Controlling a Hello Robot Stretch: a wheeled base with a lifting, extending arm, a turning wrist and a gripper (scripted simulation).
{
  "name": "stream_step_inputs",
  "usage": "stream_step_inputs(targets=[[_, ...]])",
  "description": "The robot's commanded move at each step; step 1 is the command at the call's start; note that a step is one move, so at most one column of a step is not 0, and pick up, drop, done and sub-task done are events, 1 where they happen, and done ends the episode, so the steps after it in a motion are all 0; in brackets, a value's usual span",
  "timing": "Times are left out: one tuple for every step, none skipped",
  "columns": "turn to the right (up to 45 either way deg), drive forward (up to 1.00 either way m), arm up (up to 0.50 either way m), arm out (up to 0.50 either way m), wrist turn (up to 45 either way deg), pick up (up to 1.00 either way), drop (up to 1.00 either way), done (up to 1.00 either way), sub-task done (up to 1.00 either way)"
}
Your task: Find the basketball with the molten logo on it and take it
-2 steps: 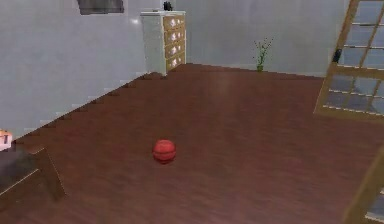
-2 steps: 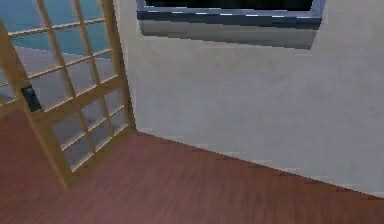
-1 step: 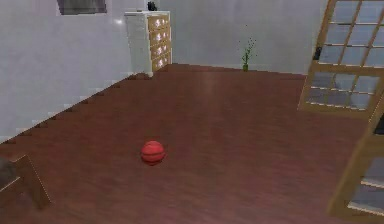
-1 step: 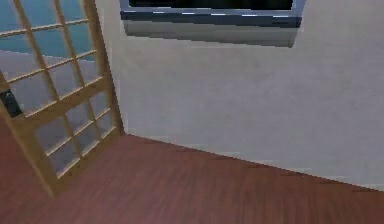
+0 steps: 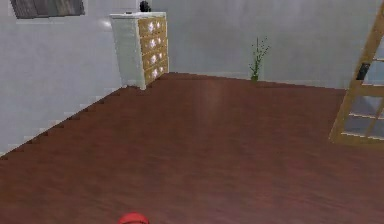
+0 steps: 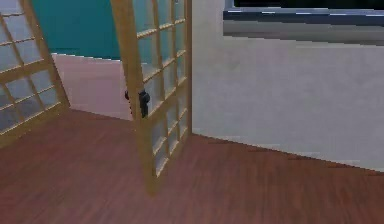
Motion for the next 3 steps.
stream_step_inputs(targets=[[-45.0,0.00,0.00,0.00,0.0,0.00,0.00,0.00,0.00],[-45.0,0.00,0.00,0.00,0.0,0.00,0.00,0.00,0.00],[-21.0,0.00,0.00,0.00,0.0,0.00,0.00,0.00,0.00]])
